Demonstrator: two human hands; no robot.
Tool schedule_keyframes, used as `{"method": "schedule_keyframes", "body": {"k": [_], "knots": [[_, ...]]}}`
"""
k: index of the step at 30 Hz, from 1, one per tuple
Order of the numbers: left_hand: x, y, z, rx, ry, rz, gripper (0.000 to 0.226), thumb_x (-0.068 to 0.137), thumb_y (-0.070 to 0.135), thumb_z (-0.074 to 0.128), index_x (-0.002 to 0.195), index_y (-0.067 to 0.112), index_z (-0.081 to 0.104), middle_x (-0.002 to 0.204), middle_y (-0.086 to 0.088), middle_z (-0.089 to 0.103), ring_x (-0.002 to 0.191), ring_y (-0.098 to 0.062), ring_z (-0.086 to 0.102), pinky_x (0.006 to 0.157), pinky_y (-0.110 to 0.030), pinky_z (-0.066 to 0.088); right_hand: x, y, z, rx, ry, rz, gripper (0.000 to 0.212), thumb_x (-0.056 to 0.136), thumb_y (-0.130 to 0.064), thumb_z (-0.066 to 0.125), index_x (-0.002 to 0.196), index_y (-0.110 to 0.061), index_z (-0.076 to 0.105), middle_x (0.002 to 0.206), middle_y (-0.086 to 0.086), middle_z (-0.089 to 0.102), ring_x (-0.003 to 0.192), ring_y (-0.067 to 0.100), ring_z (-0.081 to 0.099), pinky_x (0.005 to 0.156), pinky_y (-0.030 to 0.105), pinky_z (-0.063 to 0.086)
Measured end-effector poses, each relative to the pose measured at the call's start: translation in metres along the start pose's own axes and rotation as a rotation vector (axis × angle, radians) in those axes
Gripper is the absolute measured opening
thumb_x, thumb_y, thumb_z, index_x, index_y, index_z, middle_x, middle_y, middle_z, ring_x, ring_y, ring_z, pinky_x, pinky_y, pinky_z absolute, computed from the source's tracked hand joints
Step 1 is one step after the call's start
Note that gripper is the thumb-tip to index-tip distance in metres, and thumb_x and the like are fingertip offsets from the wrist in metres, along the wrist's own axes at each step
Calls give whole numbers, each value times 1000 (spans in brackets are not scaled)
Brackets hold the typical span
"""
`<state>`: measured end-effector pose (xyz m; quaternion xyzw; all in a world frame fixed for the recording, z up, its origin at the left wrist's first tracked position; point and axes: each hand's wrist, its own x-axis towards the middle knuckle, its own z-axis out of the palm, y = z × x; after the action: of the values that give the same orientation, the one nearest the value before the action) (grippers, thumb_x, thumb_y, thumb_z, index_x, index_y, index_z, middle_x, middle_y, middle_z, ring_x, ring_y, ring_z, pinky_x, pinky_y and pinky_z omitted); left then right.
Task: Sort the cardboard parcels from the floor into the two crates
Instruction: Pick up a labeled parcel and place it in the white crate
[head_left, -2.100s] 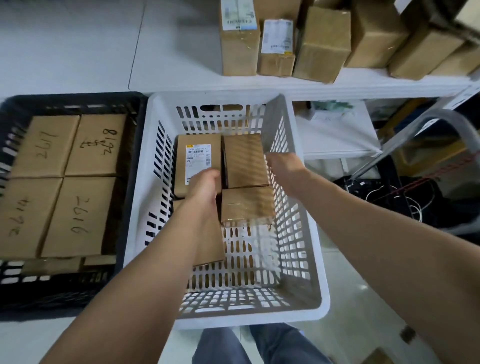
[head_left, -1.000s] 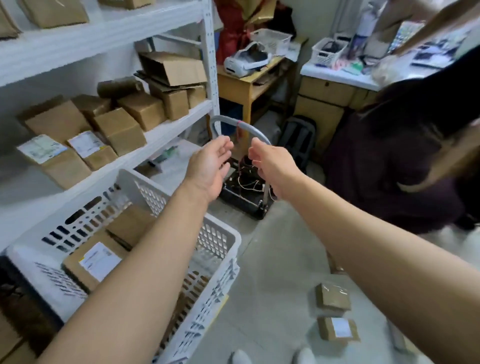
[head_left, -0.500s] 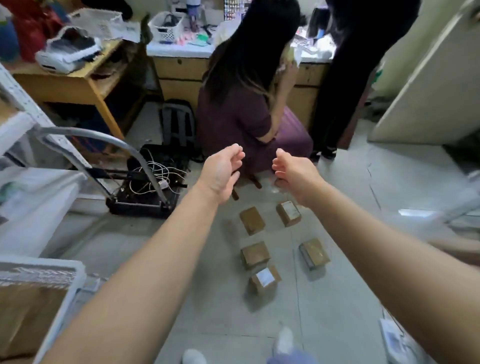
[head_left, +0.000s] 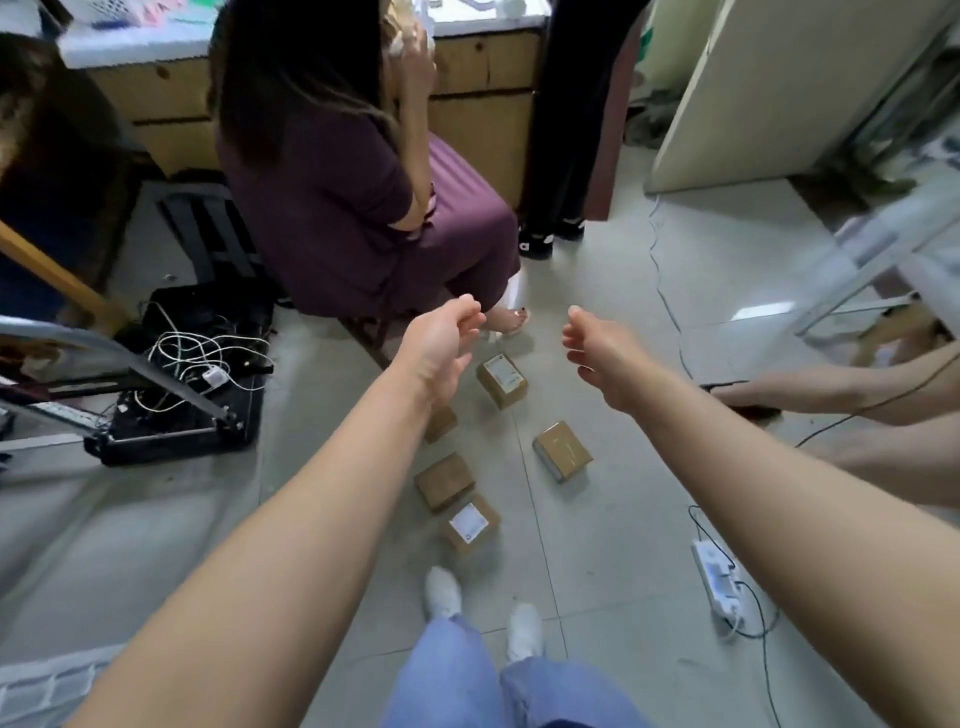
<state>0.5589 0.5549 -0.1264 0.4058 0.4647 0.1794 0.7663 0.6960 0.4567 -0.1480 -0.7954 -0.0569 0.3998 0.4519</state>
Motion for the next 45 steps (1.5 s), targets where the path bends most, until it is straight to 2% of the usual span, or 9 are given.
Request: {"method": "schedule_keyframes", "body": {"k": [3, 7, 8, 9, 15, 20, 27, 36, 45], "knots": [[27, -3, 23, 46, -64, -33, 33, 92, 13, 54, 63, 17, 70, 80, 0, 64, 96, -18, 46, 78, -23, 40, 22, 11, -16, 30, 55, 58, 35, 95, -40, 47, 99, -9, 63, 121, 15, 63, 107, 28, 61, 100, 41, 44], [77, -18, 45, 170, -105, -106, 13, 93, 24, 55, 83, 17, 60, 102, -5, 58, 96, -19, 51, 95, -31, 37, 57, 28, -31, 103, 134, 154, 35, 94, -39, 49, 97, -7, 64, 97, 7, 60, 116, 33, 55, 90, 36, 47], [91, -23, 48, 200, -112, -118, 14, 94, 24, 54, 83, 17, 60, 100, -5, 59, 95, -20, 51, 93, -31, 38, 66, 33, -32, 123, 150, 174, 38, 94, -38, 49, 98, -4, 65, 93, 6, 56, 85, 28, 58, 84, 35, 47], [105, -29, 53, 229, -122, -127, 14, 94, 23, 53, 84, 16, 59, 96, -4, 59, 93, -20, 50, 88, -29, 39, 75, 38, -34, 143, 163, 195, 40, 93, -37, 49, 98, -1, 65, 90, 6, 53, 87, 12, 36, 81, 35, 45], [177, -79, 79, 367, -167, -183, 17, 94, 24, 52, 81, 15, 58, 81, 0, 58, 83, -18, 49, 71, -24, 39, 131, 79, -41, 237, 218, 328, 22, 90, -37, 48, 73, -22, 48, 80, 3, 46, 75, 17, 37, 55, 25, 25], [257, -159, 100, 467, -169, -226, 16, 95, 26, 52, 83, 17, 58, 85, 0, 58, 90, -20, 49, 78, -29, 37, 213, 149, -47, 280, 217, 413, 21, 93, -33, 47, 76, -20, 48, 81, 3, 47, 75, 17, 41, 58, 26, 30], [380, -319, 104, 663, -138, -326, 16, 91, 26, 52, 85, 13, 59, 95, -3, 57, 88, -20, 48, 79, -32, 35, 339, 289, -51, 249, 213, 530, 54, 95, -49, 44, 121, -4, 56, 116, 12, 63, 113, 28, 58, 104, 39, 42], [500, -476, 75, 888, -113, -349, 23, 96, 22, 48, 75, 14, 49, 98, -8, 44, 90, -21, 41, 79, -32, 32, 461, 447, 2, 297, 209, 662, 43, 95, -52, 42, 121, -18, 49, 111, 1, 50, 102, 23, 48, 103, 37, 40], [569, -552, 55, 849, -153, -408, 38, 95, 34, 49, 124, 11, 56, 125, -3, 55, 114, -20, 50, 92, -32, 36, 516, 516, 34, 512, 215, 722, 52, 96, -56, 37, 136, -24, 43, 139, -4, 48, 117, 16, 53, 99, 32, 38]]}}
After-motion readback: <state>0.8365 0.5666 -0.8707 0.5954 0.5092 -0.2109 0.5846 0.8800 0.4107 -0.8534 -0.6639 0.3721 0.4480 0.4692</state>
